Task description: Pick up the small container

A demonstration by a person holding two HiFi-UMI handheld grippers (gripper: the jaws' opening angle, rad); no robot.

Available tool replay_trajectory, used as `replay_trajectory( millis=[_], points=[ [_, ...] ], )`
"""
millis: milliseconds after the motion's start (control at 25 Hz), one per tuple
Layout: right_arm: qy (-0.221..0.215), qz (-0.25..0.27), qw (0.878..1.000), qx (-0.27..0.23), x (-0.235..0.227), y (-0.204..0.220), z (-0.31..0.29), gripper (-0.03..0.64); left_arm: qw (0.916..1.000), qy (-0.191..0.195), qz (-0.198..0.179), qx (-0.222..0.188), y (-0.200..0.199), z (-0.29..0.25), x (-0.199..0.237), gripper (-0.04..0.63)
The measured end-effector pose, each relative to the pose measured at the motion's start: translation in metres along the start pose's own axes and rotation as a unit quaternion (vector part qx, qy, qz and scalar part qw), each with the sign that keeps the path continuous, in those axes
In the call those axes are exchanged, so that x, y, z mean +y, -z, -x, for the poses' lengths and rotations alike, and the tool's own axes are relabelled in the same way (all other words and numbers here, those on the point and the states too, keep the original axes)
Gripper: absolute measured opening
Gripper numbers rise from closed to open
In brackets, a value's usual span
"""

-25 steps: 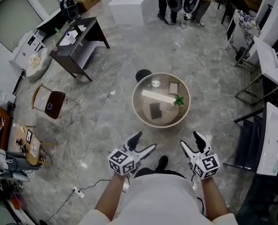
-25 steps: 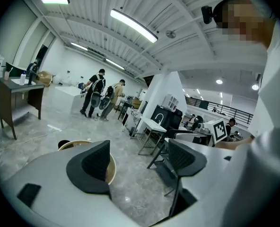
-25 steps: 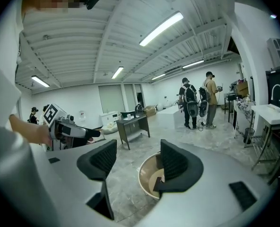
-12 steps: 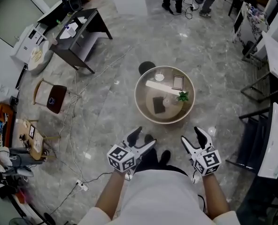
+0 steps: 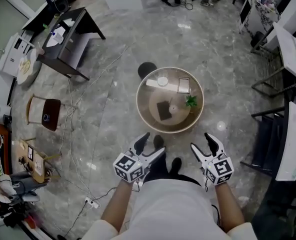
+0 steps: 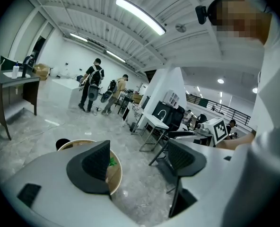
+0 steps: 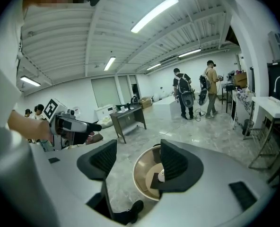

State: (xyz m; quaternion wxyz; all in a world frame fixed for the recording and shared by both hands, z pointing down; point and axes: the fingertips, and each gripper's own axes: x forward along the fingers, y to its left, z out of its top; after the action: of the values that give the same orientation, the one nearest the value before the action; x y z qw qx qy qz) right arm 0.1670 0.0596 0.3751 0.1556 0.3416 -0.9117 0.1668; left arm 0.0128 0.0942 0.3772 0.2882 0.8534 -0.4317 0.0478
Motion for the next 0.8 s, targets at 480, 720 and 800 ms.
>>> replay_trajectory(
  millis=[480, 720, 800],
  points=[
    [0.031, -0.030, 0.998, 0.035, -0.032, 0.002, -0.083, 0.302, 0.9973, 0.039, -0.022, 0.058, -0.014, -0.054, 0.081, 0.388],
    [0.045, -0.040, 0.997, 0.052, -0.053, 0.011, -0.124, 0.302, 0.9936, 0.065, -0.026, 0.089, -0.007, -0.090, 0.110, 0.388],
    [0.050, -0.044, 0.996, 0.056, -0.060, 0.015, -0.137, 0.302, 0.9926, 0.072, -0.024, 0.096, -0.005, -0.101, 0.120, 0.388]
  ],
)
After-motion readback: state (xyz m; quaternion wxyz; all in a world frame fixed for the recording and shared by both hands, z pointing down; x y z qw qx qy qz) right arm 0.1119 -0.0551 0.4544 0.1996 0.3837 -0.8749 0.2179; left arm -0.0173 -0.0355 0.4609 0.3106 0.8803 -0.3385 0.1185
